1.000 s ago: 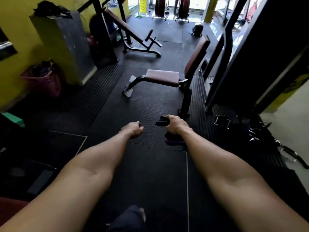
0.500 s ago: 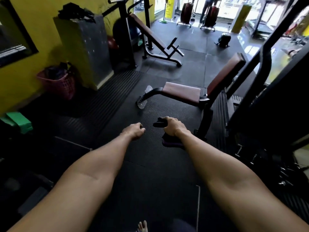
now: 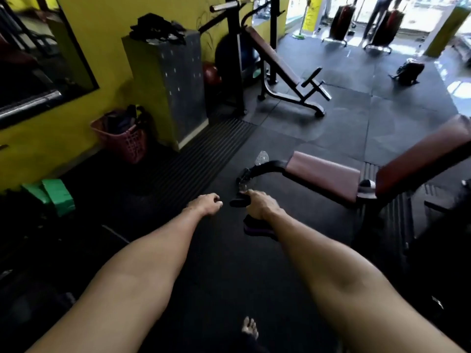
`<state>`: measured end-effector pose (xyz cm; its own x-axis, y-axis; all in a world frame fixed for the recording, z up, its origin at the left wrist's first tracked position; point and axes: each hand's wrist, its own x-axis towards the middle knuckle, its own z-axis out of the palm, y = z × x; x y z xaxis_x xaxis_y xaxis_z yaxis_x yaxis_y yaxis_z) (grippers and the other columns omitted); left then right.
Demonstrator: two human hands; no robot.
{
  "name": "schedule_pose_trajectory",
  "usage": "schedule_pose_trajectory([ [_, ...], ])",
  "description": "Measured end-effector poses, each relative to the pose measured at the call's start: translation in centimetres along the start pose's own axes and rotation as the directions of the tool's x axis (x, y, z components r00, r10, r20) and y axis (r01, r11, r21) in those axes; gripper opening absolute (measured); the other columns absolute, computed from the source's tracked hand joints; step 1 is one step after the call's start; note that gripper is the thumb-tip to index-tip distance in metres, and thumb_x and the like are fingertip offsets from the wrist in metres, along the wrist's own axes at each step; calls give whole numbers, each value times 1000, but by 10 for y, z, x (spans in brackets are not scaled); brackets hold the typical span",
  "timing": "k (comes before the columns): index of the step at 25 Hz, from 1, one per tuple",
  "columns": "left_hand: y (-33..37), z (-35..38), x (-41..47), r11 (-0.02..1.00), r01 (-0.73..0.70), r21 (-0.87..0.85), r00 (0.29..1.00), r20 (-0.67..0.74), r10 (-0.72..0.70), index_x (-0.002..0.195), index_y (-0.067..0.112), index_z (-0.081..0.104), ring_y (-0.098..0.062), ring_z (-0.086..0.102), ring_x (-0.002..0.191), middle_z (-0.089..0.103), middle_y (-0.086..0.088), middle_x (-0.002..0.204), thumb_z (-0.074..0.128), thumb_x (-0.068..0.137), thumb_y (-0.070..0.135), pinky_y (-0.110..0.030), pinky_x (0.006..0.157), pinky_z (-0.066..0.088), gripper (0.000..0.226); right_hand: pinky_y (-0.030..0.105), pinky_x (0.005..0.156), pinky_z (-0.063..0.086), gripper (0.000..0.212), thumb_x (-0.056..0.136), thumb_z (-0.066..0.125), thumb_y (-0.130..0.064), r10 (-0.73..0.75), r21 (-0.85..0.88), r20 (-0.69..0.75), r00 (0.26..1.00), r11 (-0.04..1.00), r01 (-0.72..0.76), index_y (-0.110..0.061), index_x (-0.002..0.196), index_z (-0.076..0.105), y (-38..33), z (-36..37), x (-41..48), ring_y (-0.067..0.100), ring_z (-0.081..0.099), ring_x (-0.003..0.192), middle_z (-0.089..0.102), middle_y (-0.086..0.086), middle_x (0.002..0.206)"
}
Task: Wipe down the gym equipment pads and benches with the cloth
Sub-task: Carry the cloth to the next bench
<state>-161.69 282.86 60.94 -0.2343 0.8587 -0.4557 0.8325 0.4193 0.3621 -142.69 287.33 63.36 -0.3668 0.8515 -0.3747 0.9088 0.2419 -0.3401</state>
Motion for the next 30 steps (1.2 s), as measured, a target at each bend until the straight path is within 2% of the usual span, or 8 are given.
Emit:
schedule_pose_trajectory([
  [3,-1,-41,62,993,40,-111,996,-80,-49,144,26,52,-28,53,131,53,-7,147,46,103,45,-37,105,44,45,38,108,41,64,89,55,-17,-78,-30,15,997,997,78,-36,150,44,-15,-32,80,27,51,135,50,3,151],
  [7,-24,-76,143,990,115,-81,990,-66,-121,145,29,51,-27,52,132,52,-5,149,44,102,47,-39,107,44,47,41,109,43,62,88,53,-17,-104,-26,45,994,994,105,-34,148,47,-44,-54,175,26,54,132,52,0,147],
  [10,-39,-111,219,989,108,-99,991,-66,-115,145,29,50,-29,52,132,51,-6,149,44,102,48,-40,106,43,47,42,107,45,62,88,52,-16,-106,-15,50,993,994,107,-32,147,47,-62,-65,258,27,55,129,54,3,145],
  [18,-52,-232,419,996,76,-50,996,-37,-77,145,28,50,-29,51,132,51,-6,149,45,102,47,-41,106,44,47,42,106,44,65,89,51,-14,-3,116,12,1000,993,1,-33,151,44,-126,-129,449,30,54,130,53,6,146],
  [23,-22,-280,542,1000,15,-27,1000,13,-15,145,28,49,-30,53,129,52,-7,148,44,102,48,-43,105,45,48,42,107,44,63,89,53,-17,104,133,33,994,985,-108,-36,148,46,-111,-168,558,29,54,129,53,5,145],
  [27,7,-297,644,1000,-6,-23,998,61,7,145,30,48,-30,54,127,51,-6,148,43,101,49,-42,103,47,47,42,104,46,60,90,56,-20,129,149,5,992,980,-128,-36,147,48,-89,-201,656,28,55,127,55,5,143],
  [30,37,-317,714,1000,-31,5,993,114,30,143,32,49,-29,55,127,52,-6,147,44,100,50,-43,104,47,47,41,101,47,61,89,55,-18,179,159,35,983,970,-183,-36,147,48,-73,-240,724,28,57,125,55,4,142],
])
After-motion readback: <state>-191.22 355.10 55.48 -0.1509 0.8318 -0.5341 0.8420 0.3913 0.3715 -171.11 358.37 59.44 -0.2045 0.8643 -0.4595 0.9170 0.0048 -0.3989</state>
